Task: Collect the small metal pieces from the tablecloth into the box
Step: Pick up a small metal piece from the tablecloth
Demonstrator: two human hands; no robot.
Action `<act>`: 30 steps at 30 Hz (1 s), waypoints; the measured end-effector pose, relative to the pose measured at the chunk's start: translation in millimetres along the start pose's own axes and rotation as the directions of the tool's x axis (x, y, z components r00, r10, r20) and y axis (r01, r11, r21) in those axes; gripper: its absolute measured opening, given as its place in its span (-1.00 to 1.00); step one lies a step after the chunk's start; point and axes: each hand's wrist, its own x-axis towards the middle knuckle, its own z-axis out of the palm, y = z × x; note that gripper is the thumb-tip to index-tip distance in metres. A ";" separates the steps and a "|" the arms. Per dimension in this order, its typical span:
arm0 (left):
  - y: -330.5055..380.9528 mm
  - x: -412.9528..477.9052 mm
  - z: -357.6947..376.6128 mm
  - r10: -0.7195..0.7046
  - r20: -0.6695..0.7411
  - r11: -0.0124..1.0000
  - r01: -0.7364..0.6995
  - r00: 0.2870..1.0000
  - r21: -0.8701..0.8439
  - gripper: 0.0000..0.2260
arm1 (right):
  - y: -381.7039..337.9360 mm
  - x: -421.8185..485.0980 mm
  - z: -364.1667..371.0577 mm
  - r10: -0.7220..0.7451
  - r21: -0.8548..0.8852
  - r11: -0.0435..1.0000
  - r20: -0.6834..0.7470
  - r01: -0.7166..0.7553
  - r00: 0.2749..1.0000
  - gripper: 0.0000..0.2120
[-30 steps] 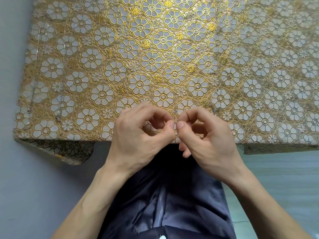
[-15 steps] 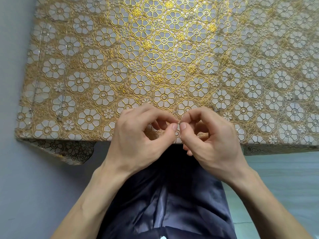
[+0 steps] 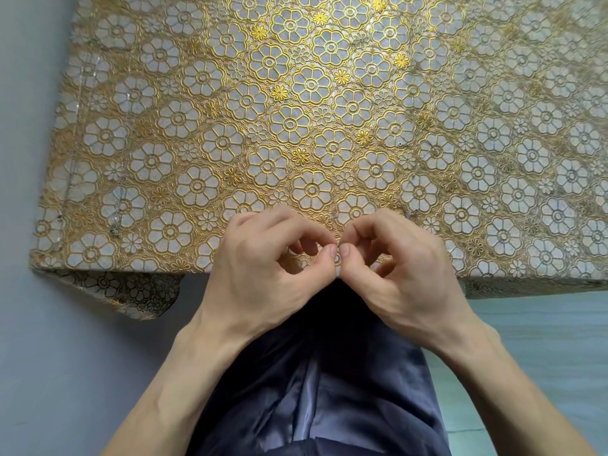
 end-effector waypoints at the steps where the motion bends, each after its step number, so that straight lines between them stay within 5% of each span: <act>1: -0.1 -0.1 0.2 0.000 -0.001 1.000 0.000 1.000 0.007 -0.93 | 0.1 0.0 0.1 0.000 0.000 1.000 0.000 0.000 1.000 -0.93; 5: 1.6 -0.5 1.0 -0.024 -0.026 0.998 0.022 0.999 -0.056 -0.92 | -2.5 -0.5 1.6 0.144 0.138 0.980 0.030 -0.147 0.989 -0.93; 9: 5.3 -0.9 2.0 -0.068 -0.059 0.993 0.062 0.996 -0.097 -0.90 | -9.1 -0.6 1.9 0.385 0.445 0.788 0.184 -0.426 0.904 -0.94; 15: 4.8 -0.9 3.5 -0.049 -0.069 0.997 0.045 0.996 -0.059 -0.91 | -10.7 -1.2 1.9 0.455 0.551 0.658 0.250 -0.512 0.854 -0.85; 30: -6.0 -1.9 -4.1 0.147 0.010 0.980 -0.147 0.989 0.137 -0.94 | -6.5 -5.8 -0.4 0.387 0.373 0.822 0.187 -0.430 0.903 -0.94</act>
